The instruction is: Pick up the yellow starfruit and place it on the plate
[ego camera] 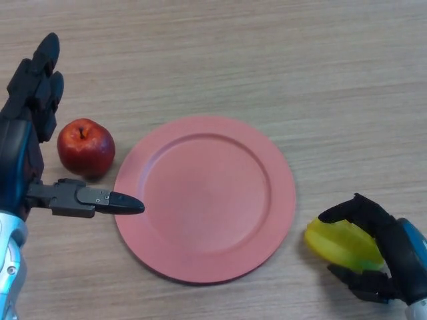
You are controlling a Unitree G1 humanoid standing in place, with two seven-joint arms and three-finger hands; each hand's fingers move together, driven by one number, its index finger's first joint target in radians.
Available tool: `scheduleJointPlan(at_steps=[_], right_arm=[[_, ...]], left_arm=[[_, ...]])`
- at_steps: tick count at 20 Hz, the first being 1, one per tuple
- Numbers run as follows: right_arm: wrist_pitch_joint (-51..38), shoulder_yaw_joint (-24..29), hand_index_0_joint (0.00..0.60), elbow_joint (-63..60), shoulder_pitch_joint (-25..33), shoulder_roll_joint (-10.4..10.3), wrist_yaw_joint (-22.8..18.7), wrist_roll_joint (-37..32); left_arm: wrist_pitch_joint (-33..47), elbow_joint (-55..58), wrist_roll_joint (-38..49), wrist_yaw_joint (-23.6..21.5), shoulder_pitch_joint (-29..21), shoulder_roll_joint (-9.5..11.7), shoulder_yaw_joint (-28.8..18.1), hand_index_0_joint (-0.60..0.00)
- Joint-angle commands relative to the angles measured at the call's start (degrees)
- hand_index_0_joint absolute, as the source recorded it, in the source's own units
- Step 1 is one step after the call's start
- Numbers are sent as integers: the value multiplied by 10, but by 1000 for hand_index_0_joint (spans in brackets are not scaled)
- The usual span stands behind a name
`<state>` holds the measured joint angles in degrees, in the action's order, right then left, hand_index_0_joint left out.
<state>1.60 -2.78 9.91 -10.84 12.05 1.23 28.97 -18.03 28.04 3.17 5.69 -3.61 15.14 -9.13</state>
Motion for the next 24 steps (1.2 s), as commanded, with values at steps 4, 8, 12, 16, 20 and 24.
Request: scheduleJointPlan(at_steps=[4, 8, 12, 16, 20, 24], right_arm=[[31, 2, 600, 127, 26, 5, 3, 13], [132, -59, 600, 192, 62, -8, 44, 20], [205, -142, 600, 176, 133, -11, 38, 27], [186, -212, 600, 88, 209, -12, -13, 5], [190, -245, 600, 17, 267, -12, -46, -39], [181, -255, 301, -11, 287, -12, -66, -69]], left_arm=[[71, 45, 1, -16, -15, 19, -29, 0], [72, 47, 13, -11, -8, 18, -36, 0], [65, 68, 34, -17, 4, 15, -45, 0], [49, 90, 45, -11, 11, 14, -53, 0], [37, 104, 56, -9, 13, 15, -62, 0], [33, 111, 64, -7, 18, 15, -68, 0]])
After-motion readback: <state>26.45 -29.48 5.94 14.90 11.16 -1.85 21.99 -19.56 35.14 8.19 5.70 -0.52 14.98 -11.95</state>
